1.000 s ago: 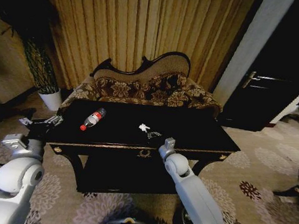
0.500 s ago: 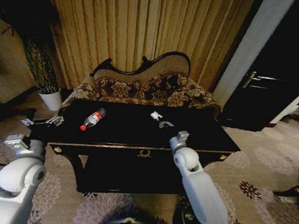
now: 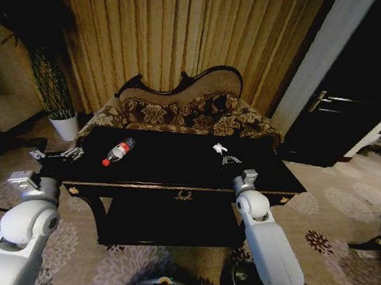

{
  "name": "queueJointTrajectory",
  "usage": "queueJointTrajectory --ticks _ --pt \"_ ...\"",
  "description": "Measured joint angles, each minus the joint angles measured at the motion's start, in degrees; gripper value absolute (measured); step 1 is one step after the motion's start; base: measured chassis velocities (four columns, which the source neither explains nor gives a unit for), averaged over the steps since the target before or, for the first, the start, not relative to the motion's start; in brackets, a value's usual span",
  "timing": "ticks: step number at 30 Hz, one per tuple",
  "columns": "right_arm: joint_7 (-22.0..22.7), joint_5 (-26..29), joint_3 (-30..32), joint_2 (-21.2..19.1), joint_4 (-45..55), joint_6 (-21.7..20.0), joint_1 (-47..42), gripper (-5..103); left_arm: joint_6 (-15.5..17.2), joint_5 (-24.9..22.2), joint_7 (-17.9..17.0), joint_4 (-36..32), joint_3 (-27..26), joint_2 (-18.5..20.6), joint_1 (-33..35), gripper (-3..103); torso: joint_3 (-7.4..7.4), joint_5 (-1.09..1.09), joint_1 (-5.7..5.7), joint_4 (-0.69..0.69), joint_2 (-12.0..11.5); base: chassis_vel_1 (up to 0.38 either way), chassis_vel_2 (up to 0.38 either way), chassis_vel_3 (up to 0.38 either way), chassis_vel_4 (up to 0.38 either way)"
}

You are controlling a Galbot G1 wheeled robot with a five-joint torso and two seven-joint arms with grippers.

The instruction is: Move to the front of the table and place the trash on the table into the trash bin.

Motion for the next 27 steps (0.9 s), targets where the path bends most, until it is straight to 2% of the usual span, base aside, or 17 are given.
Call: queueJointTrajectory --ticks 12,27 --pt "0.00 0.70 2.94 0.05 0.62 0.98 -1.55 0 -0.10 -1.12 -0.09 -0.62 0.24 0.08 0.10 100 0.00 0.00 0.02 -0.01 -0.01 0.052 -0.060 -0.056 0.057" --pt "0.00 0.20 3.98 0.46 -0.08 2.41 -4.03 0 0.00 -1.28 -0.13 -0.61 0.13 0.83 0.30 100 -0.01 0.00 -0.02 -0.01 0.00 0.269 -0.275 -0.271 0.267"
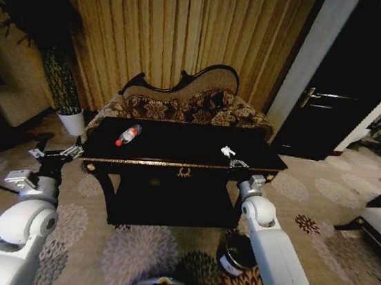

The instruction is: Move to the front of the table and place the trash on the table into the trash bin.

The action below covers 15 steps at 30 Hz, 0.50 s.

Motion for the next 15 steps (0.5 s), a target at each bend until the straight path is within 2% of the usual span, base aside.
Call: queueJointTrajectory --ticks 6,10,15 --pt "0.00 -0.28 0.32 0.09 -0.28 0.26 -0.05 0 0.03 0.09 0.00 -0.06 0.24 -0.02 -0.04 100 -0.02 0.01 -0.05 0.00 0.03 0.289 -0.339 -0.286 0.322" --pt "0.00 -0.54 1.27 -0.05 -0.62 0.27 -1.29 0 0.03 0.08 -0.01 -0.17 0.24 0.08 -0.06 100 -0.03 0.01 -0.06 0.01 0.06 0.104 -0.071 -0.102 0.118" --pt "0.00 -1.41 3.86 -0.38 -2.64 0.17 -5.34 0 -0.01 0.05 0.13 -0.06 0.30 -0.25 -0.08 100 0.05 0.00 0.08 -0.01 -0.05 0.000 0.000 0.000 0.000"
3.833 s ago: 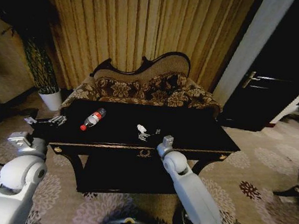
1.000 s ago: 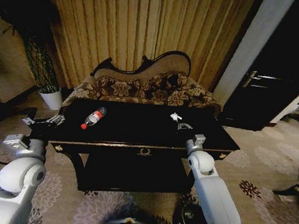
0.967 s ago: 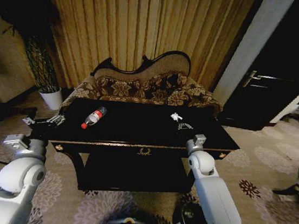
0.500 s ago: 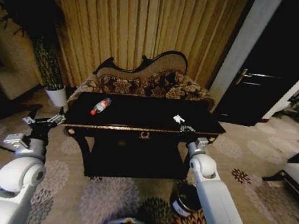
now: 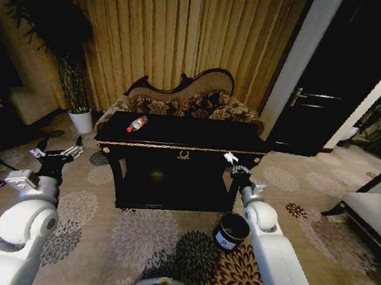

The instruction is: Move to the front of the table and place the trash on the table into the trash bin.

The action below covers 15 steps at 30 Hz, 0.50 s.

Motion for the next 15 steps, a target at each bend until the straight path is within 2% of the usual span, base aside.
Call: queueJointTrajectory --ticks 6,8,15 --pt "0.00 -0.79 2.23 0.05 -2.41 -0.87 -3.69 0 -0.49 -0.01 0.47 0.02 0.01 -0.42 0.11 100 -0.01 0.01 0.01 0.00 -0.01 -0.046 0.038 0.019 -0.049" --pt "-0.01 -2.46 3.06 0.04 -3.78 -2.14 -4.91 0 -0.69 -0.07 0.65 0.02 -0.04 -0.43 0.04 100 -0.04 0.00 -0.05 0.01 0.03 0.000 0.000 0.000 0.000" --pt "-0.01 -7.75 3.97 0.52 -11.70 -2.65 -4.10 0 -1.18 -0.88 1.00 0.45 -0.15 -0.47 -0.08 100 -0.05 0.01 -0.11 -0.01 0.07 0.000 0.000 0.000 0.000"
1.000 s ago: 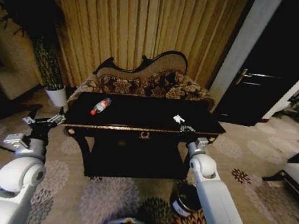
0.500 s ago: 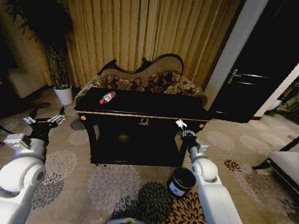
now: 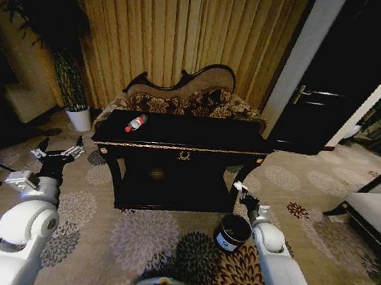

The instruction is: Move to the front of the table and place the trash on the table into the trash bin.

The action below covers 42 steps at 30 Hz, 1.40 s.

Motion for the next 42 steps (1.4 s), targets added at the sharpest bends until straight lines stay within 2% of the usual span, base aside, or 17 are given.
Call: queueJointTrajectory --ticks 6,12,19,21,23,24,27,29,31,32,33,35,36,38,39,40,42 --pt "0.00 -4.08 0.08 0.83 -10.04 0.05 4.69 0 -0.34 -0.64 0.56 0.27 0.06 -0.06 -0.17 100 0.03 0.00 0.07 0.04 -0.04 0.000 0.000 0.000 0.000" --pt "0.00 -10.93 0.09 1.75 -20.13 2.83 7.44 0 -0.38 -1.00 0.88 0.63 0.44 -0.62 -0.63 100 0.02 0.01 0.04 0.01 -0.03 0.000 0.000 0.000 0.000" --pt "0.00 -11.72 0.85 2.12 -22.88 3.36 7.53 -3 -0.38 -0.96 1.12 0.52 0.85 -1.21 -0.75 100 0.02 -0.02 0.05 0.01 -0.03 0.000 0.000 0.000 0.000" --pt "0.00 -11.69 1.17 2.39 -22.82 3.42 7.50 1 -0.38 -0.87 1.18 0.52 0.93 -1.36 -0.74 100 0.02 -0.02 0.05 0.02 -0.03 0.000 0.000 0.000 0.000" --pt "0.00 -11.67 1.61 2.85 -22.14 3.67 7.29 12 -0.38 -0.64 1.34 0.52 1.20 -1.66 -0.66 100 0.01 -0.02 0.04 0.02 -0.03 0.000 0.000 0.000 0.000" --pt "0.00 -11.67 1.61 2.85 -22.14 3.67 7.29 12 -0.38 -0.64 1.34 0.52 1.20 -1.66 -0.66 100 0.01 -0.02 0.04 0.02 -0.03 0.000 0.000 0.000 0.000" --pt "0.01 -11.50 1.80 3.33 -21.63 4.18 7.28 28 -0.44 -0.53 1.70 0.45 1.25 -1.74 -0.50 100 0.02 -0.01 0.05 0.01 -0.03 0.000 0.000 0.000 0.000" --pt "0.00 -11.43 1.86 3.44 -21.58 4.26 7.35 28 -0.46 -0.53 1.79 0.44 1.22 -1.73 -0.46 100 0.02 0.00 0.05 0.01 -0.03 0.000 0.000 0.000 0.000" --pt "0.01 -10.76 2.23 3.89 -20.99 4.57 7.70 44 -0.62 -0.52 1.97 0.35 0.94 -1.65 -0.21 100 0.02 -0.02 0.05 0.03 -0.03 0.000 0.000 0.000 0.000" --pt "0.01 -10.76 2.23 3.89 -20.99 4.57 7.70 44 -0.62 -0.52 1.97 0.35 0.94 -1.65 -0.21 100 0.02 -0.02 0.05 0.03 -0.03 0.000 0.000 0.000 0.000" --pt "0.01 -10.18 2.26 4.03 -20.42 4.63 7.71 49 -0.68 -0.52 1.97 0.30 0.83 -1.64 -0.08 100 0.02 -0.01 0.04 0.03 -0.03 0.000 0.000 0.000 0.000" --pt "0.01 -9.52 2.32 4.17 -19.52 4.67 7.60 49 -0.72 -0.52 1.99 0.26 0.77 -1.64 0.08 100 0.01 -0.01 0.04 0.02 -0.03 0.000 0.000 0.000 0.000" --pt "0.01 -8.50 2.52 4.40 -18.00 4.76 7.29 61 -0.80 -0.52 1.99 0.21 0.75 -1.65 0.20 100 0.02 -0.02 0.04 0.02 -0.03 0.000 0.000 0.000 0.000" --pt "0.01 -7.27 2.68 4.57 -16.50 4.93 6.90 61 -0.86 -0.52 2.00 0.20 0.74 -1.65 0.24 100 0.02 0.00 0.05 0.02 -0.03 0.000 0.000 0.000 0.000" --pt "0.01 -4.50 2.79 4.64 -13.52 5.36 6.03 71 -0.98 -0.52 2.00 0.18 0.73 -1.63 0.26 100 0.02 0.00 0.05 0.02 -0.03 0.000 0.000 0.000 0.000" --pt "0.02 -2.19 2.79 4.71 -10.27 5.76 5.12 77 -1.20 -0.52 2.00 0.18 0.73 -1.54 0.25 100 0.02 -0.02 0.05 0.01 -0.03 0.000 0.000 0.000 0.000" --pt "0.02 -0.95 2.69 4.74 -8.00 6.21 4.53 77 -1.35 -0.53 2.00 0.16 0.73 -1.47 0.21 100 0.01 -0.02 0.04 0.01 -0.03 0.000 0.000 0.000 0.000"
